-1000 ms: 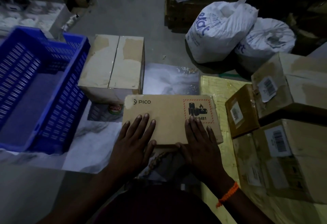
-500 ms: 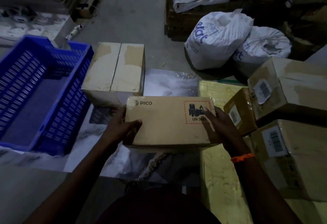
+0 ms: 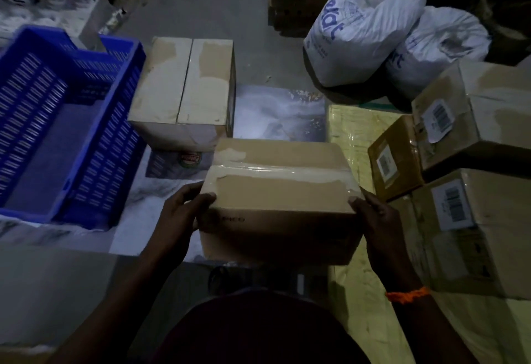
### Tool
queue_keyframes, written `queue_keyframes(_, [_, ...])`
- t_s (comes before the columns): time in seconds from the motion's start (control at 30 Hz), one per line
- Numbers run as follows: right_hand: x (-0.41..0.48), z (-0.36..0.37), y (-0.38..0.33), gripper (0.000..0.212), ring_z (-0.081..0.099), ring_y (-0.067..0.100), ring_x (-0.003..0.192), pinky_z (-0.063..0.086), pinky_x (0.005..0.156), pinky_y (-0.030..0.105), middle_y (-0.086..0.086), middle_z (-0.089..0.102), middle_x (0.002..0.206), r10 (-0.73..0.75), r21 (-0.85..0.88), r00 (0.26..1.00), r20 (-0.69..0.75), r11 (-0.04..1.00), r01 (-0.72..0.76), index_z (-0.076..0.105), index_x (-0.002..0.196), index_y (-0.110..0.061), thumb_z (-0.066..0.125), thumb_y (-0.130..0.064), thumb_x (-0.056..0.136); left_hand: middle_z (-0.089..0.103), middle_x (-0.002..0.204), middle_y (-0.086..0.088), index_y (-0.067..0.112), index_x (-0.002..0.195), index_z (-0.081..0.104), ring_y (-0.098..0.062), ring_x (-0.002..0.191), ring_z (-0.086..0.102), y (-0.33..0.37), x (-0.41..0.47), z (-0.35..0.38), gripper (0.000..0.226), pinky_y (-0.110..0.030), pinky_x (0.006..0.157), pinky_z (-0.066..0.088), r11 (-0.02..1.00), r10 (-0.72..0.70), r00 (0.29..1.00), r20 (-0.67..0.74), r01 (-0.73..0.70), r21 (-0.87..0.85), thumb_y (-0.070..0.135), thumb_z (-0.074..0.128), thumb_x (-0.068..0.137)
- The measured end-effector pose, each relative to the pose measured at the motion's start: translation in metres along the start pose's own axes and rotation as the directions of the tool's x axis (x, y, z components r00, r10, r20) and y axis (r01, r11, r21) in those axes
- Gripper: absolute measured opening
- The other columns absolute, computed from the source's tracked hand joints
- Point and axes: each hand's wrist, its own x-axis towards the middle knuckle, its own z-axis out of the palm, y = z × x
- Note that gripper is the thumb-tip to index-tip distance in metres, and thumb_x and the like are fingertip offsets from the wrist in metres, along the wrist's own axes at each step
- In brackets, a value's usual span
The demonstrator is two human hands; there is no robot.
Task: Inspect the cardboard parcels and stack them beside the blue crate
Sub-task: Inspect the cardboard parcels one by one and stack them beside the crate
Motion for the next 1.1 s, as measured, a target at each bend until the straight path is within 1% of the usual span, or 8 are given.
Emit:
queue_keyframes(0.23, [-0.014, 0.004, 0.054, 0.048, 0.066, 0.022, 0.116, 0.058, 0.096, 0.054, -0.005, 0.063, 0.127, 0.02, -0.189, 0.998, -0.064, 0.981, -0.032, 0.065, 0.137, -0.017, 0.073, -0.004, 0.091, 0.07, 0.11, -0.005, 0.016, 0.111, 0.064, -0.031, 0.107, 0.067, -0.063, -0.009, -0.007, 0.039, -0.034, 0.072, 0.061, 0.994, -0.037, 0.998, -0.045, 0.042, 0.104, -0.002, 0.077, 0.078])
queue_keyframes(0.33, [-0.022, 0.009, 0.064, 0.039, 0.063, 0.023, 0.119, 0.059, 0.095, 0.04, 0.002, 0.06, 0.129, -0.009, -0.359, 0.998, -0.056, 0.933, -0.011, 0.065, 0.132, -0.02, 0.073, -0.016, 0.094, 0.063, 0.121, -0.002, 0.025, 0.115, 0.058, -0.029, 0.116, 0.062, -0.078, -0.006, -0.007, 0.042, -0.034, 0.075, 0.061, 0.954, 0.035, 0.996, -0.081, -0.009, 0.301, 0.002, 0.076, 0.084])
queue_keyframes(0.43, [-0.016, 0.022, 0.06, 0.053, 0.048, 0.035, 0.136, 0.047, 0.108, 0.042, 0.016, 0.047, 0.149, -0.266, -0.642, 0.964, 0.007, 0.738, 0.209, 0.052, 0.145, -0.007, 0.066, -0.026, 0.098, 0.048, 0.147, -0.01, 0.016, 0.147, 0.043, -0.026, 0.135, 0.048, -0.076, 0.001, -0.002, 0.071, -0.047, 0.106, 0.047, 0.727, 0.371, 0.927, 0.051, -0.324, 0.605, 0.039, 0.07, 0.087])
queue_keyframes(0.5, [-0.001, 0.041, 0.054, 0.065, 0.034, 0.036, 0.148, 0.034, 0.119, 0.045, 0.021, 0.034, 0.162, -0.405, -0.738, 0.897, 0.175, 0.549, 0.392, 0.041, 0.154, -0.002, 0.053, -0.037, 0.1, 0.042, 0.155, -0.018, 0.004, 0.15, 0.041, -0.035, 0.143, 0.039, -0.063, 0.012, 0.021, 0.068, -0.049, 0.116, 0.036, 0.463, 0.541, 0.813, 0.214, -0.501, 0.732, 0.036, 0.059, 0.092])
queue_keyframes(0.57, [0.015, 0.066, 0.047, 0.072, 0.022, 0.032, 0.155, 0.022, 0.124, 0.045, 0.019, 0.023, 0.168, -0.406, -0.764, 0.858, 0.316, 0.427, 0.483, 0.033, 0.158, -0.002, 0.043, -0.046, 0.101, 0.035, 0.16, -0.019, 0.003, 0.149, 0.043, -0.038, 0.149, 0.03, -0.049, 0.026, 0.048, 0.062, -0.054, 0.118, 0.031, 0.238, 0.536, 0.75, 0.386, -0.574, 0.784, 0.036, 0.05, 0.097])
queue_keyframes(0.63, [0.026, 0.089, 0.046, 0.077, 0.015, 0.029, 0.158, 0.017, 0.125, 0.048, 0.015, 0.016, 0.17, -0.36, -0.778, 0.845, 0.396, 0.356, 0.517, 0.026, 0.161, -0.005, 0.037, -0.052, 0.101, 0.022, 0.167, -0.014, 0.008, 0.156, 0.034, -0.034, 0.155, 0.017, -0.048, 0.044, 0.063, 0.067, -0.058, 0.12, 0.026, 0.15, 0.399, 0.794, 0.458, -0.549, 0.822, 0.047, 0.035, 0.101])
queue_keyframes(0.77, [0.038, 0.107, 0.056, 0.076, 0.023, 0.027, 0.156, 0.018, 0.125, 0.053, 0.012, 0.024, 0.169, -0.358, -0.827, 0.836, 0.416, 0.233, 0.512, 0.032, 0.16, -0.006, 0.034, -0.056, 0.102, 0.014, 0.169, -0.01, 0.012, 0.16, 0.024, -0.028, 0.157, 0.009, -0.06, 0.06, 0.066, 0.072, -0.055, 0.125, 0.013, 0.066, 0.341, 0.82, 0.46, -0.509, 0.858, 0.057, 0.02, 0.104])
queue_keyframes(1.1, [0.039, 0.103, 0.054, 0.078, 0.003, 0.02, 0.159, 0.007, 0.128, 0.05, 0.006, 0.008, 0.172, -0.261, -0.83, 0.856, 0.446, 0.238, 0.505, 0.017, 0.164, -0.012, 0.022, -0.058, 0.102, 0.008, 0.17, -0.008, 0.014, 0.162, 0.02, -0.026, 0.157, 0.002, -0.065, 0.06, 0.066, 0.074, -0.051, 0.125, 0.002, 0.016, 0.351, 0.81, 0.469, -0.506, 0.862, 0.059, 0.017, 0.103])
